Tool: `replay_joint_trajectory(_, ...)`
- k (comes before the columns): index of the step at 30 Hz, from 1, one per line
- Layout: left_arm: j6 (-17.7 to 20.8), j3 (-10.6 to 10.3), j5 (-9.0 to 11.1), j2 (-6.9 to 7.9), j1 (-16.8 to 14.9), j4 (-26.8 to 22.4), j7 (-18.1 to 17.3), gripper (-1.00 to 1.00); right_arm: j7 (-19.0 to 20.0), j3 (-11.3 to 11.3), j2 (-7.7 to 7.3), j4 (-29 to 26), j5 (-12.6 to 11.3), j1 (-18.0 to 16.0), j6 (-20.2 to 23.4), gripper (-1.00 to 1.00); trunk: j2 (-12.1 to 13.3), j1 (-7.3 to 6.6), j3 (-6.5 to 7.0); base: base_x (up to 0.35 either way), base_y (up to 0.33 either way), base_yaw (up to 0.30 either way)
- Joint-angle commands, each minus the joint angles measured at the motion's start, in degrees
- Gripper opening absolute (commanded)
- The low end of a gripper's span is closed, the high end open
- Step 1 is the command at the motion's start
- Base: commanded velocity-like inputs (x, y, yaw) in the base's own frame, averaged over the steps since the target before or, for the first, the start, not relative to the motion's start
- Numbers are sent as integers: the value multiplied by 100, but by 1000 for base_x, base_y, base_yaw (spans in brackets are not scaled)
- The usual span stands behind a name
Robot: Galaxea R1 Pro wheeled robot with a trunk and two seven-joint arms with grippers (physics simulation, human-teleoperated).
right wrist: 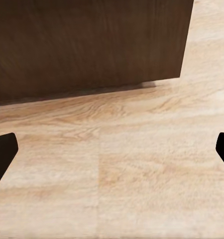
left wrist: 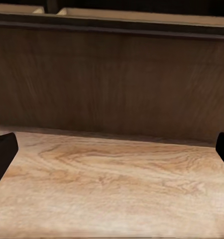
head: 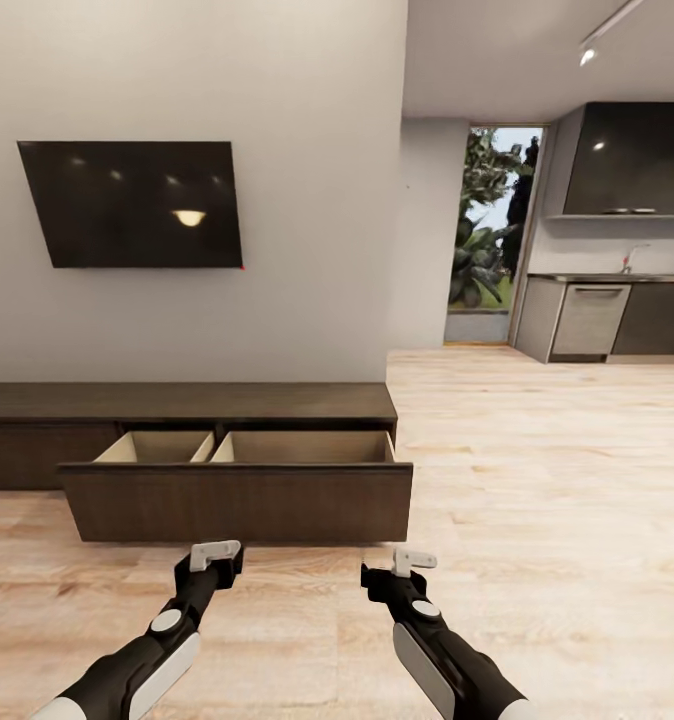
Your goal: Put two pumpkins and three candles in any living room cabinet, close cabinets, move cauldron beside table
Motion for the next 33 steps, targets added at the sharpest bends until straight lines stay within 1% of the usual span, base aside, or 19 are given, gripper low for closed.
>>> replay_joint_trajectory(1,-39,-44,11,9,-9,-4,42,100,-46,23,-4,-11,-26,-5,22,100,-5,1,-39,0,0,0)
replay_joint_trajectory(8,-42,-44,-60,9,-9,-3,42,100,-46,20,-6,-11,-26,-5,21,100,-15,19,-261,0,0,0)
replay_joint_trajectory(22,-43,-41,-75,8,-8,-10,41,100,-39,3,-12,-103,-15,-5,10,100,-33,55,-695,0,0,0)
replay_joint_trajectory(27,-43,-41,-71,4,-6,-8,42,100,-35,18,-1,-225,318,-10,-31,100,-40,68,-816,0,0,0)
replay_joint_trajectory(28,-43,-39,-70,3,-5,-6,44,100,-35,23,5,-329,456,-11,-113,100,-41,70,-839,0,0,0)
replay_joint_trajectory(33,-43,-41,-70,2,-6,-3,46,100,-34,19,10,-553,728,-13,-392,100,-41,70,-841,0,0,0)
